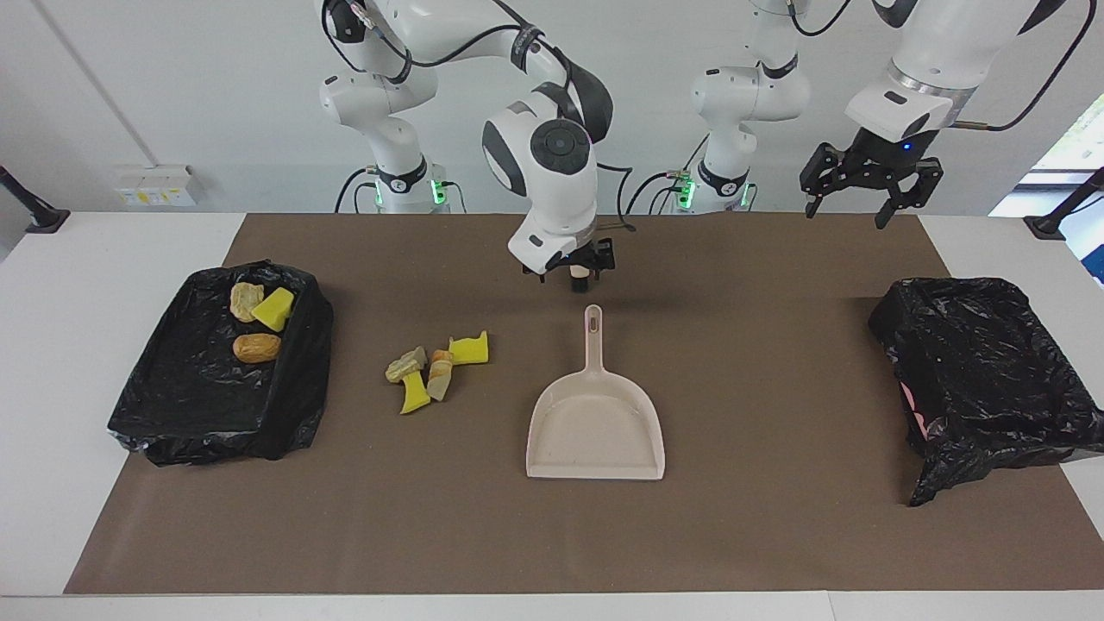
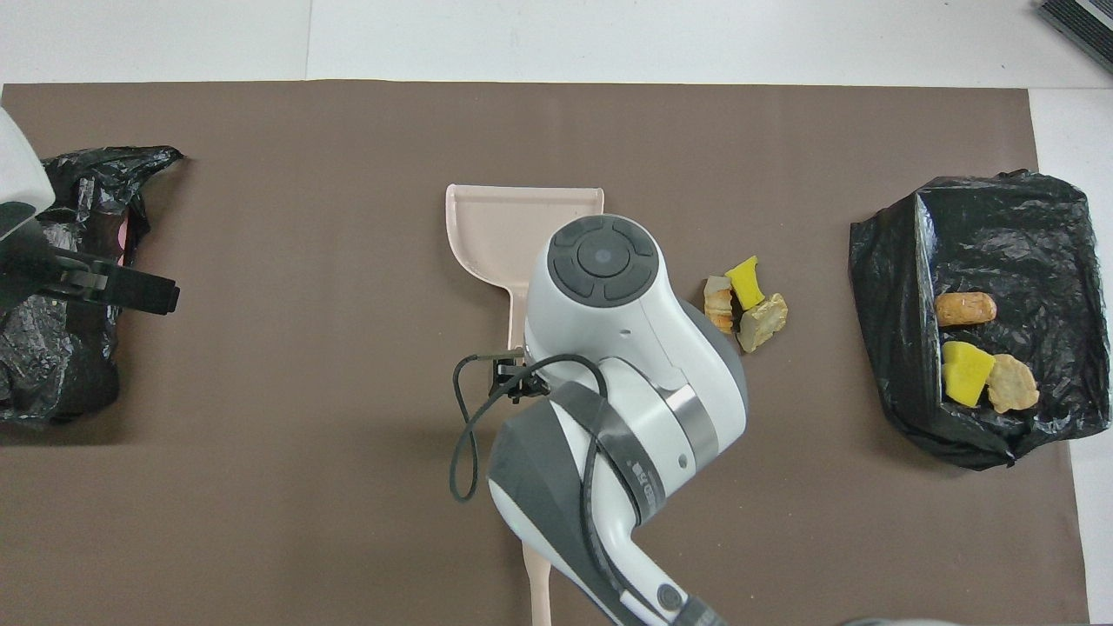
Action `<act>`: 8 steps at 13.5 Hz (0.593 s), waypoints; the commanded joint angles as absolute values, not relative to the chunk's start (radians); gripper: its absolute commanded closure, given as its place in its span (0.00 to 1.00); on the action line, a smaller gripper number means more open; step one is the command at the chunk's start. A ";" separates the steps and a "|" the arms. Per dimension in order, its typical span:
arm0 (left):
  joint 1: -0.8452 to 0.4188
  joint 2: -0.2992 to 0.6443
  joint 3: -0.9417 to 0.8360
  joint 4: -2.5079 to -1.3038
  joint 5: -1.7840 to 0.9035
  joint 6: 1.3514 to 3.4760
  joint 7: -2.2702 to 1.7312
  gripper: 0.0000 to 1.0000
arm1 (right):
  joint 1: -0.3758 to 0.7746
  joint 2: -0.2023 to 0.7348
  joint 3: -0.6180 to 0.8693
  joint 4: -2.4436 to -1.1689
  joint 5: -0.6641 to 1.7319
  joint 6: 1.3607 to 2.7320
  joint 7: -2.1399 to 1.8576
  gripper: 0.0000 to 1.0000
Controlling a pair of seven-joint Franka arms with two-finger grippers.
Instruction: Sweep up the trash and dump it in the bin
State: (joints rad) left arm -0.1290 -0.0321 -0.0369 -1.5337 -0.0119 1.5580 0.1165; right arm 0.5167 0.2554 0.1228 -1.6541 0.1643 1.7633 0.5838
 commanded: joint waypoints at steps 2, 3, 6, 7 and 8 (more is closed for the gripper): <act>-0.190 0.006 -0.029 -1.584 -0.003 1.695 0.112 0.00 | 0.581 0.030 0.123 -1.974 0.242 1.825 0.595 0.00; -0.210 0.029 -0.031 -1.597 -0.005 1.730 0.112 0.00 | 0.604 -0.010 0.123 -2.043 0.261 1.863 0.607 0.00; -0.304 0.044 -0.029 -1.696 -0.003 1.851 0.069 0.00 | 0.664 -0.092 0.123 -2.193 0.308 1.965 0.604 0.00; -0.317 0.051 -0.029 -1.713 -0.003 1.894 0.043 0.00 | 0.692 -0.092 0.123 -2.218 0.317 1.989 0.609 0.00; -0.340 0.070 -0.029 -1.730 -0.003 1.923 0.032 0.00 | 0.716 -0.092 0.123 -2.245 0.331 2.021 0.612 0.00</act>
